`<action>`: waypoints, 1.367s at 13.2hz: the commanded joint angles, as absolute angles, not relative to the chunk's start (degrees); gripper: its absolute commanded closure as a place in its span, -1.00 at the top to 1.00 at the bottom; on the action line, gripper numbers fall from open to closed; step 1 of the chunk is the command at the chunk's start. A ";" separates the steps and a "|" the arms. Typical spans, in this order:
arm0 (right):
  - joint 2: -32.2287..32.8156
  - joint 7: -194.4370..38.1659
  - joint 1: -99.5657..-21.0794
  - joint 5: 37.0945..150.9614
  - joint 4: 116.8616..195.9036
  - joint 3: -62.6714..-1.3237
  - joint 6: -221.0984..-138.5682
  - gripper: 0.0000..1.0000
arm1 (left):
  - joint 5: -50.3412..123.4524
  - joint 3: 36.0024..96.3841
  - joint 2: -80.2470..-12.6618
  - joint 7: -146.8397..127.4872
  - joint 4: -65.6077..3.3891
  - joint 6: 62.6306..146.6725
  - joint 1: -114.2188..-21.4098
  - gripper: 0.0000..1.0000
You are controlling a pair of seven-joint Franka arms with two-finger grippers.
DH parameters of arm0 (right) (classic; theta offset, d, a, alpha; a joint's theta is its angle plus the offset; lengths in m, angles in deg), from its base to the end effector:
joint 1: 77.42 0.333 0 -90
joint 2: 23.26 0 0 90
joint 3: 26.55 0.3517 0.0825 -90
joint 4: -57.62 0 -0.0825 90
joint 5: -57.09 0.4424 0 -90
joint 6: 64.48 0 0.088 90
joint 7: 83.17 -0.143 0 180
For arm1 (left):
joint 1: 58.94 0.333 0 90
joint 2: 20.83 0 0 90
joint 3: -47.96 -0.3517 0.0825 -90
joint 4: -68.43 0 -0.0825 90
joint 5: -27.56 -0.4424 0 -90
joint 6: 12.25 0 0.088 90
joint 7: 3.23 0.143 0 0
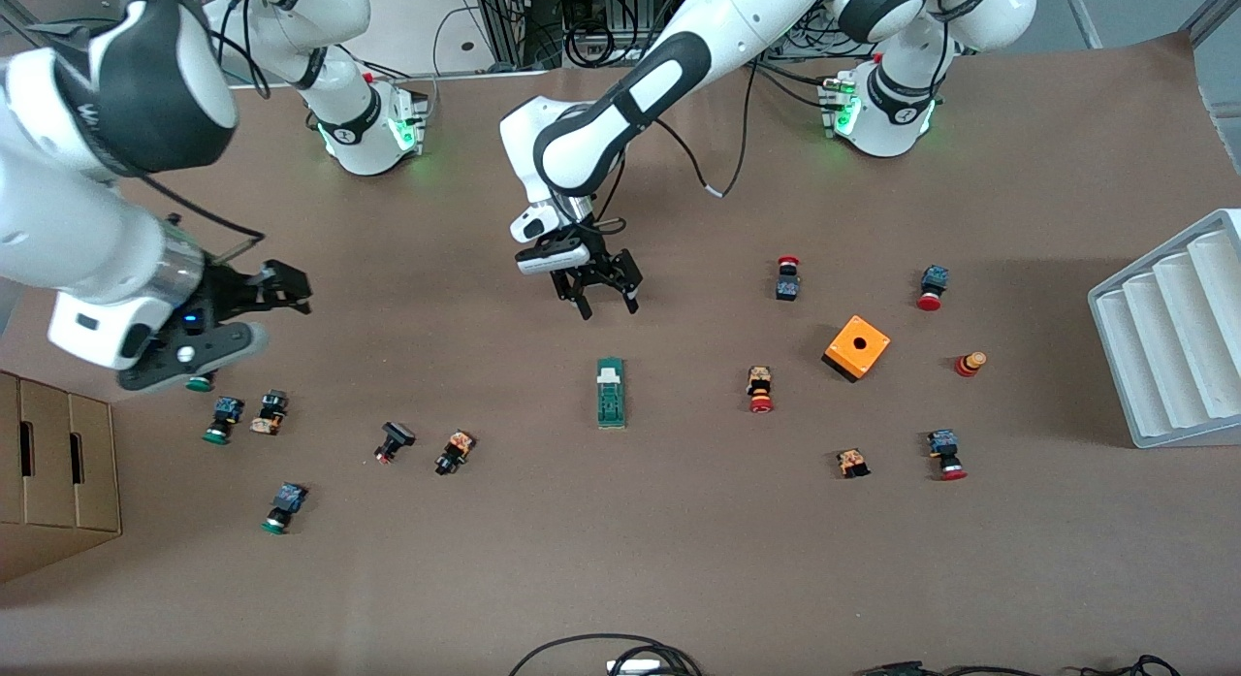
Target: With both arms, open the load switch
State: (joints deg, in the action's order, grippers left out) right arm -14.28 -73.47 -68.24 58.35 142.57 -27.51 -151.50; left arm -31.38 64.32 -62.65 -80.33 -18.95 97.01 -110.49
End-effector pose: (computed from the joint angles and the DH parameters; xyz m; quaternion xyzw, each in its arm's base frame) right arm 0.6463 0.0974 0.5670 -0.9860 -0.1554 0.0601 0.0105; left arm 0.3946 -0.6529 0.2003 -0.9185 0.1435 -0.2890 0.2287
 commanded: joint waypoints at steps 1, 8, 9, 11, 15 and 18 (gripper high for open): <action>-15.60 -74.47 -71.17 57.09 142.09 -26.37 -150.08 1.00 | -25.02 64.39 -58.37 -69.45 -19.73 96.38 -107.99 1.00; -16.84 -74.82 -73.20 52.26 142.17 -26.90 -146.04 1.00 | -3.76 64.39 -48.35 -42.10 -19.38 95.69 -98.85 1.00; -16.58 -74.82 -73.29 52.17 142.17 -27.07 -146.04 1.00 | -1.64 64.39 -47.30 -39.12 -18.94 93.59 -97.71 1.00; -15.53 -74.73 -74.95 52.26 142.35 -27.16 -146.04 1.00 | 2.40 64.39 -46.50 -33.40 -15.35 88.15 -95.69 1.00; -15.70 -73.94 -77.32 52.26 142.17 -27.16 -146.31 1.00 | 10.40 64.39 -45.45 -24.61 -7.87 79.87 -88.58 1.00; -15.79 -74.03 -78.39 52.44 142.35 -27.08 -145.86 1.00 | 13.76 64.39 -42.20 -17.92 -7.77 77.15 -83.12 1.00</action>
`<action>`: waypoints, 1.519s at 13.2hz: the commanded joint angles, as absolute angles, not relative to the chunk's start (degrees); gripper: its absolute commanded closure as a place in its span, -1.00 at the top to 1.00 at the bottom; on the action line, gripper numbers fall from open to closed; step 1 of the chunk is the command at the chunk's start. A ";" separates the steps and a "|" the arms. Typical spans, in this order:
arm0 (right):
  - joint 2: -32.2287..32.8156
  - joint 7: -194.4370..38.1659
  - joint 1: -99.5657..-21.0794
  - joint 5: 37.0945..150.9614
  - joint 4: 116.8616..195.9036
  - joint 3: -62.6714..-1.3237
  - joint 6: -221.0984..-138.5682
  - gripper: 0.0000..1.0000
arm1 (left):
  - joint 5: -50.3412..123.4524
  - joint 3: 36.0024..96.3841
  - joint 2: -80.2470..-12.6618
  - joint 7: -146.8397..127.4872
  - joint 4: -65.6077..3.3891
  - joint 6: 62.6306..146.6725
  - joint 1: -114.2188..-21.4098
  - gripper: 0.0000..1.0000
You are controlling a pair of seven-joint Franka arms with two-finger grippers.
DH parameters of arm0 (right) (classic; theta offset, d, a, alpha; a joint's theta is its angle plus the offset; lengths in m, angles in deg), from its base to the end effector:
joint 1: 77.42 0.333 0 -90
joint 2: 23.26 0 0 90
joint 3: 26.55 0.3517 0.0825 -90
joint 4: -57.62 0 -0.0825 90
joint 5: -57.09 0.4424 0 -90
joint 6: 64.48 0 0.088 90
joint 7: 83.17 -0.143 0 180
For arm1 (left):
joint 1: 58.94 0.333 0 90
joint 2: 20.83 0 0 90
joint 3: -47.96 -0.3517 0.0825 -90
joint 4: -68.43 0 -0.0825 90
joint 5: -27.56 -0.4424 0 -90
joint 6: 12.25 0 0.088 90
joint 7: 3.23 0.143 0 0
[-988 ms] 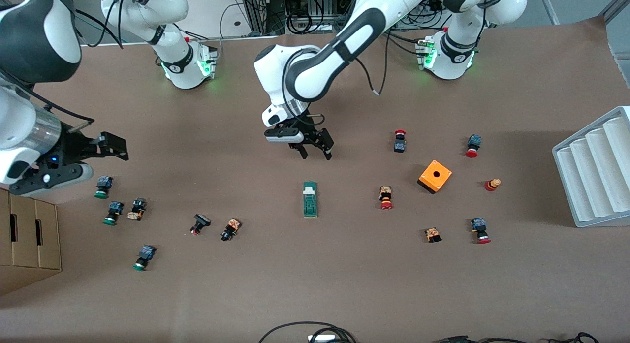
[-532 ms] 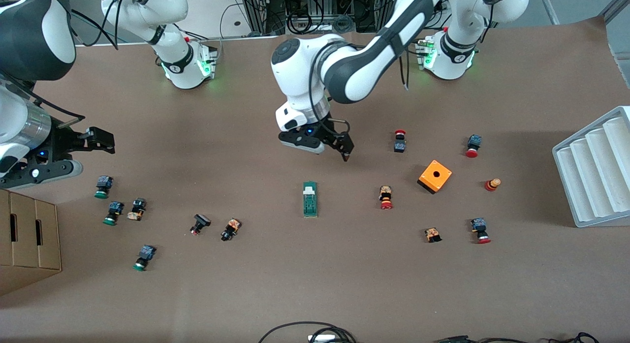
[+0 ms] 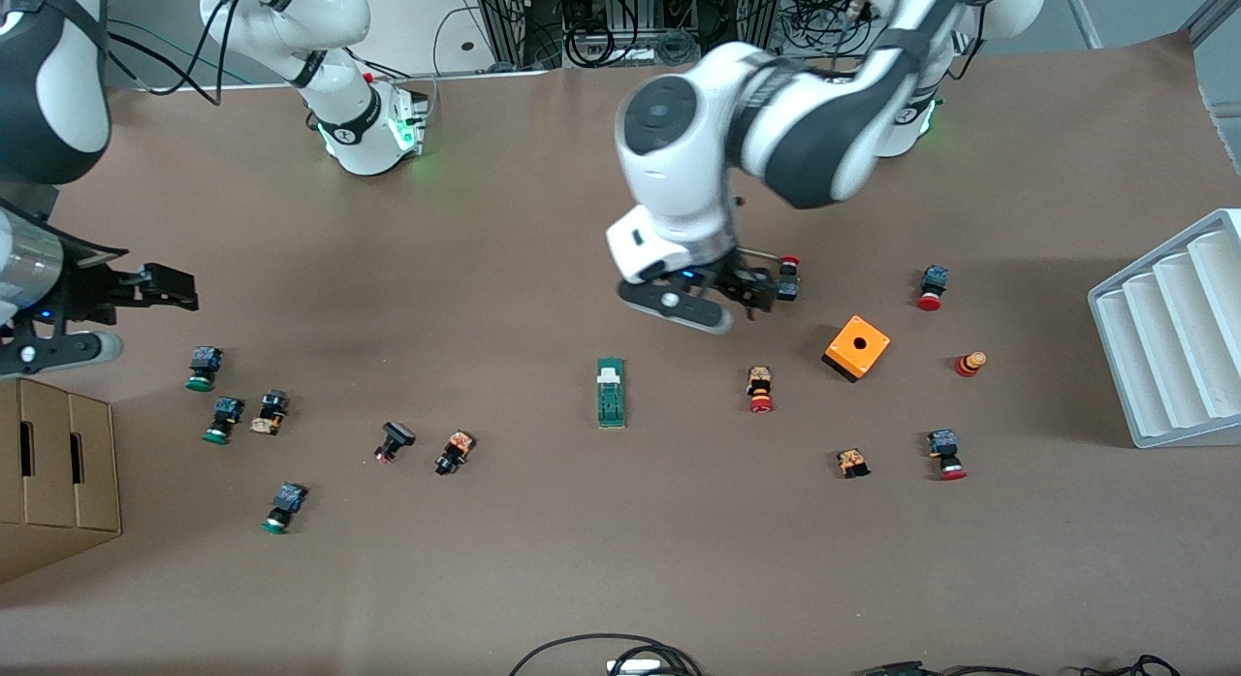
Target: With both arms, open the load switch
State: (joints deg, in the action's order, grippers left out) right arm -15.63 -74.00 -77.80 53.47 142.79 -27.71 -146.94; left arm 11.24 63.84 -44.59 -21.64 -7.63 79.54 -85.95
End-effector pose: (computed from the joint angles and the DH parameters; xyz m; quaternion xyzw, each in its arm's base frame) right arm 0.6348 -0.0260 0.5753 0.9933 0.0649 -0.0927 0.0244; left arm 0.5857 -0.4446 0.4843 -0.9705 0.2163 0.0100 0.1057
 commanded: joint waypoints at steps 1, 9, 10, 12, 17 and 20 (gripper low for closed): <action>-15.53 -73.85 -78.56 52.17 142.18 -27.08 -146.30 1.00 | 13.85 64.30 -41.06 -17.29 -7.77 76.35 -81.72 1.00; -15.79 -81.19 -78.48 54.45 141.91 -27.16 -146.57 1.00 | 26.30 54.32 -31.22 -5.43 -14.08 77.55 -70.72 1.00; -15.79 -86.11 -78.21 54.89 141.91 -27.08 -146.65 1.00 | 28.07 50.89 -29.55 -3.68 -16.63 79.32 -70.72 1.00; -15.79 -87.21 -77.86 54.46 142.08 -26.64 -147.09 1.00 | 28.00 48.66 -26.56 1.06 -20.76 81.09 -69.41 1.00; -18.60 -83.69 -78.30 54.98 144.37 -26.64 -148.67 1.00 | 27.47 48.83 -20.32 5.21 -27.18 82.57 -61.94 1.00; -19.30 -84.13 -77.86 55.07 144.81 -26.72 -149.12 1.00 | 27.65 49.27 -17.94 5.21 -30.45 85.49 -59.56 1.00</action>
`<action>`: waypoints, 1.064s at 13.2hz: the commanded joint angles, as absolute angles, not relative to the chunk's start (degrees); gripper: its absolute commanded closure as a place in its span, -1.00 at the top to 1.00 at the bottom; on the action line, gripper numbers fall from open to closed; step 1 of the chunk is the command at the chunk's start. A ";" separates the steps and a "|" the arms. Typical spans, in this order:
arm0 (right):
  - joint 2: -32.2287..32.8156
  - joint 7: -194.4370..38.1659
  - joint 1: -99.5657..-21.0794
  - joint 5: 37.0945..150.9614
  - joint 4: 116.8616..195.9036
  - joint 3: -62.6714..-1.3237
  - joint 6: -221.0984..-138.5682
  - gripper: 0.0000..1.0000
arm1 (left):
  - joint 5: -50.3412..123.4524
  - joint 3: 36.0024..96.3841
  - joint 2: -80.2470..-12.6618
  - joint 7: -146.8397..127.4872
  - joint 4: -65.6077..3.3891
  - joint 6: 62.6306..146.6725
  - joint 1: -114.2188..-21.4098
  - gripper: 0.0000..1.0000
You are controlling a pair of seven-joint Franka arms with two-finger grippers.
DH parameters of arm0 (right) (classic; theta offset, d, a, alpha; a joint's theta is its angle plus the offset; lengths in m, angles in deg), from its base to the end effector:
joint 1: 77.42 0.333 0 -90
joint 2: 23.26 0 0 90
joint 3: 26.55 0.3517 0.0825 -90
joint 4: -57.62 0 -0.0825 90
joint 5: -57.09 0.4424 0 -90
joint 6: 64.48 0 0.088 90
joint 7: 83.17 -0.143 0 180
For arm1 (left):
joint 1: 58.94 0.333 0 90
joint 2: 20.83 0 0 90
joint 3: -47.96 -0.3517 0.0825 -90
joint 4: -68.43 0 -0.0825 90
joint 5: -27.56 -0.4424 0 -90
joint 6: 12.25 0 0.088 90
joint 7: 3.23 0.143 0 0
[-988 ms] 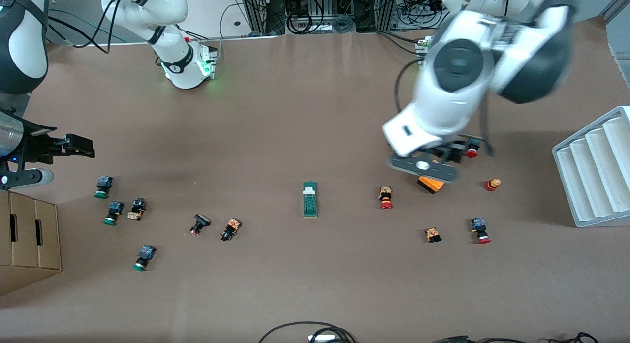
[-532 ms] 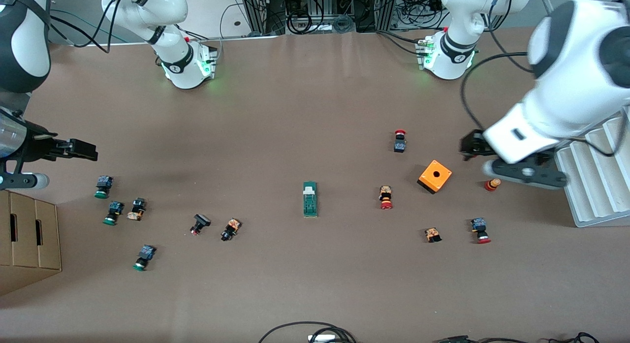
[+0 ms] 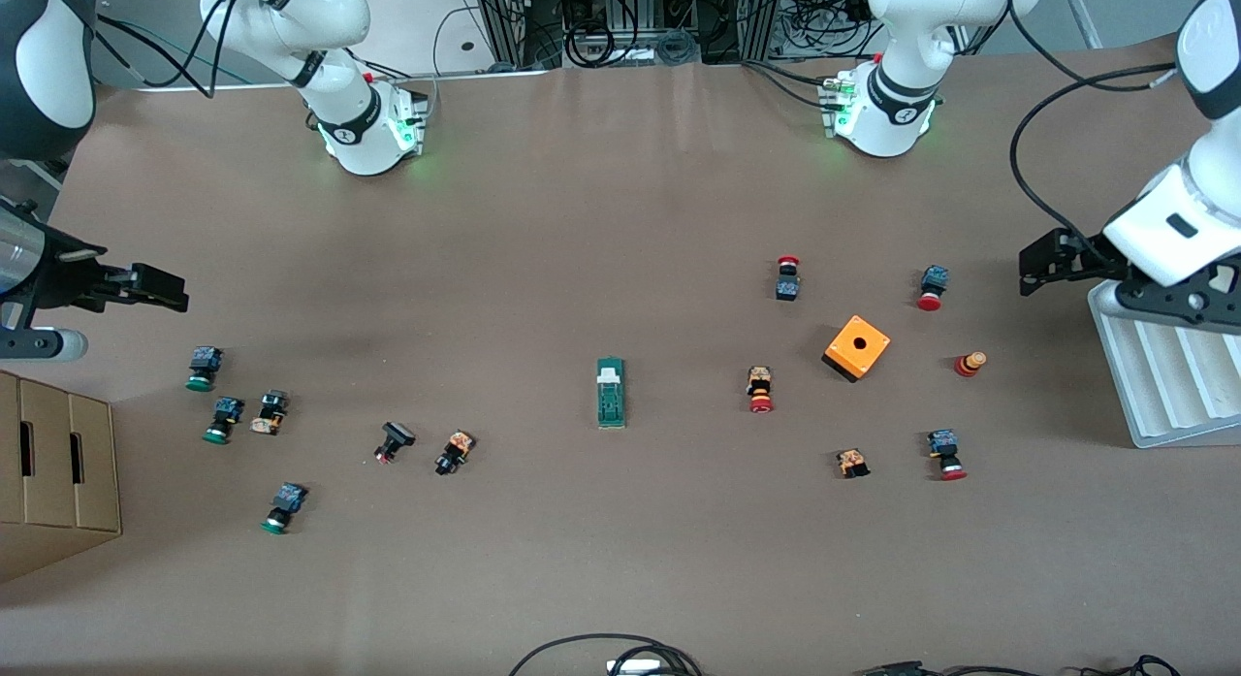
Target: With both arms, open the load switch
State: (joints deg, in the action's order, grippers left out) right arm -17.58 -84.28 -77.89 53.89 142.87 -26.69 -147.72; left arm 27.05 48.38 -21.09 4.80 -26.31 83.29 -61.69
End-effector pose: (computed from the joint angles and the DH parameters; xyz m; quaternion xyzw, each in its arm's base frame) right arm 0.6285 -0.0151 0.5969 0.9972 -0.0164 -0.0669 0.0283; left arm 0.6205 -0.0332 0.5858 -0.9952 0.0980 -0.0045 0.0046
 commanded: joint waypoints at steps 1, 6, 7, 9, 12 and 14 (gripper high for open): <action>-19.56 -84.13 -77.86 55.42 144.90 -26.81 -149.12 1.00 | 27.48 49.27 -18.02 5.30 -30.36 85.49 -59.29 1.00; -19.04 -84.05 -77.95 56.21 144.37 -26.81 -148.15 1.00 | 24.76 49.27 -18.46 5.21 -29.92 85.40 -61.04 1.00; -19.04 -83.96 -78.21 56.22 144.29 -26.73 -148.32 1.00 | 24.58 49.27 -18.46 5.12 -29.92 85.31 -61.14 1.00; -18.86 -83.96 -78.30 56.13 144.37 -26.81 -148.59 1.00 | 24.58 49.19 -18.46 5.30 -29.92 85.31 -61.14 1.00; -17.81 -83.26 -77.77 56.21 144.29 -26.64 -148.24 1.00 | 25.45 49.01 -18.63 5.30 -30.01 85.31 -60.70 1.00; -17.90 -83.34 -78.04 56.48 144.28 -26.64 -148.32 1.00 | 25.19 49.01 -18.81 5.13 -29.66 84.70 -60.78 1.00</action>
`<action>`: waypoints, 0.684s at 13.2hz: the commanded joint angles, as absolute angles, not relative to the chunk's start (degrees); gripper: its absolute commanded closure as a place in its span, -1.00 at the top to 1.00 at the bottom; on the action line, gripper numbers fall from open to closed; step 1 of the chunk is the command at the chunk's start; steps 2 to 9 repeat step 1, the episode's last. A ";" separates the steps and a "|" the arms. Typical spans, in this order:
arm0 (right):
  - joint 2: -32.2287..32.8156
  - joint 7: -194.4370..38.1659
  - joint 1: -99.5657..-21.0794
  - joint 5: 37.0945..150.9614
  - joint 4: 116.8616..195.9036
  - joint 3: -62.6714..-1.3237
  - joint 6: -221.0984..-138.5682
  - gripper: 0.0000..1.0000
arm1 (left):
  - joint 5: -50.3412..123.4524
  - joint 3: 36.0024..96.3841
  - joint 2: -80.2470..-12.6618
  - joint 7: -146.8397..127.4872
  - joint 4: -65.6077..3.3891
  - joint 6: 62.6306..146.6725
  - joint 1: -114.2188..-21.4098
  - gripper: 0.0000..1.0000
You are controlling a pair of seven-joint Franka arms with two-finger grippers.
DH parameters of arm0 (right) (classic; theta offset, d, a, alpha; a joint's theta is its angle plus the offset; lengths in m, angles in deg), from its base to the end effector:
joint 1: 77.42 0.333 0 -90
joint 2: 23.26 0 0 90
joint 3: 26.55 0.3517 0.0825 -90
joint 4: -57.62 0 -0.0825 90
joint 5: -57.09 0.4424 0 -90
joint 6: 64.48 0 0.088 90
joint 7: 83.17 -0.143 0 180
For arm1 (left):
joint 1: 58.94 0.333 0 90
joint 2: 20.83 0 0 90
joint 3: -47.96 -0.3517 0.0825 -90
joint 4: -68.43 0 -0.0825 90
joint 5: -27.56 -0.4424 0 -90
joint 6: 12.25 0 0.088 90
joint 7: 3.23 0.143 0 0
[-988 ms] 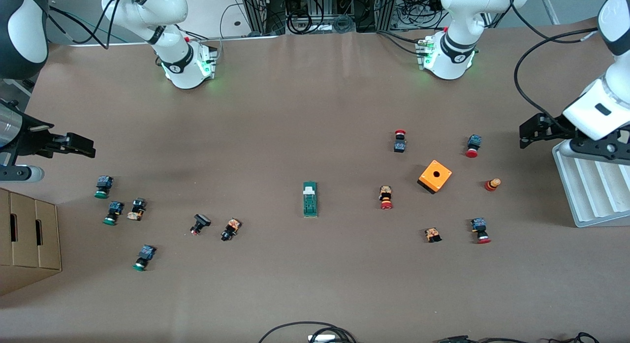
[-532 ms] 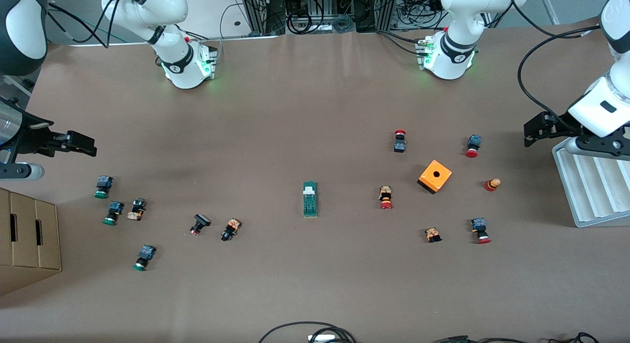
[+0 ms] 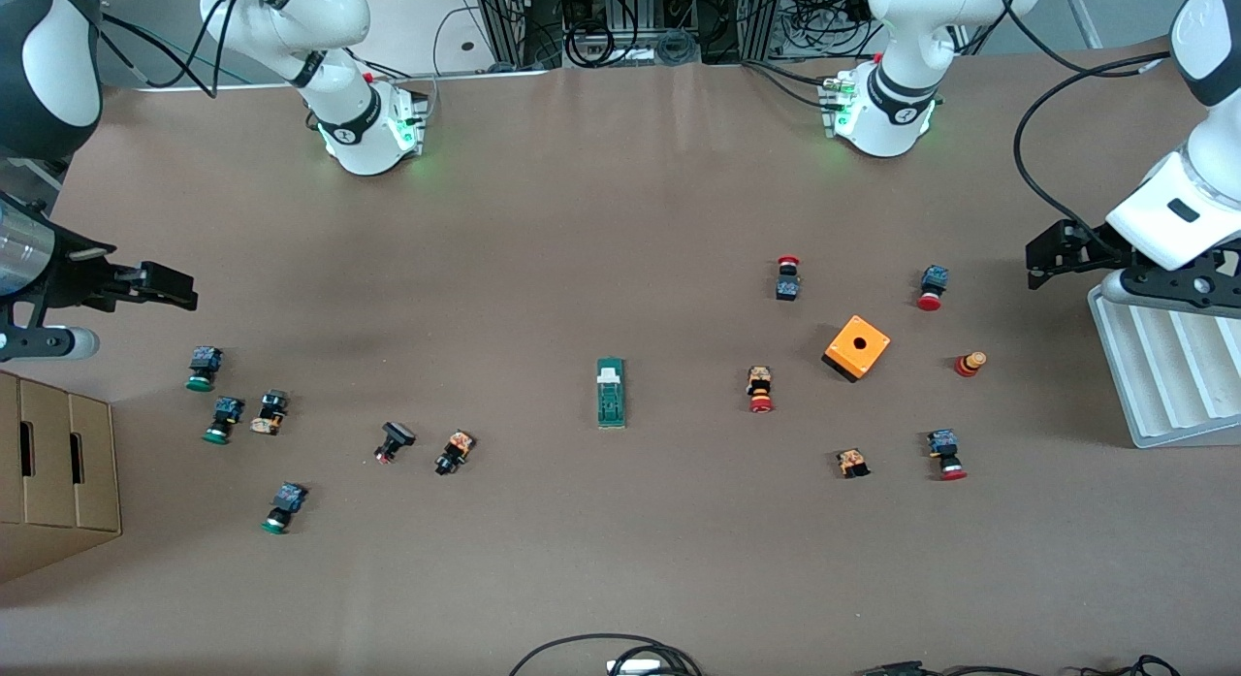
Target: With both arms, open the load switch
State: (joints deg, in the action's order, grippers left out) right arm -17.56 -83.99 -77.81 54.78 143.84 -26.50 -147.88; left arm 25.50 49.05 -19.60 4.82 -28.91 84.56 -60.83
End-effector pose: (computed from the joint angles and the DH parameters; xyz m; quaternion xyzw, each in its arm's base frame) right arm 0.6277 -0.0099 0.5881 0.9970 -0.0109 -0.0742 0.0204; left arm 0.6128 -0.0273 0.5795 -0.9950 0.0981 -0.0053 0.0183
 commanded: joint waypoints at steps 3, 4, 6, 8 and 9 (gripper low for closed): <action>-17.90 -83.34 -78.12 56.57 144.28 -26.64 -148.50 1.00 | 25.19 49.01 -19.25 5.12 -29.22 84.52 -60.87 1.00; -17.90 -83.34 -78.12 56.57 144.28 -26.64 -148.50 1.00 | 25.19 49.01 -19.25 5.12 -29.22 84.52 -60.87 1.00; -17.90 -83.34 -78.12 56.57 144.28 -26.64 -148.50 1.00 | 25.19 49.01 -19.25 5.12 -29.22 84.52 -60.87 1.00; -17.90 -83.34 -78.12 56.57 144.28 -26.64 -148.50 1.00 | 25.19 49.01 -19.25 5.12 -29.22 84.52 -60.87 1.00; -17.90 -83.34 -78.12 56.57 144.28 -26.64 -148.50 1.00 | 25.19 49.01 -19.25 5.12 -29.22 84.52 -60.87 1.00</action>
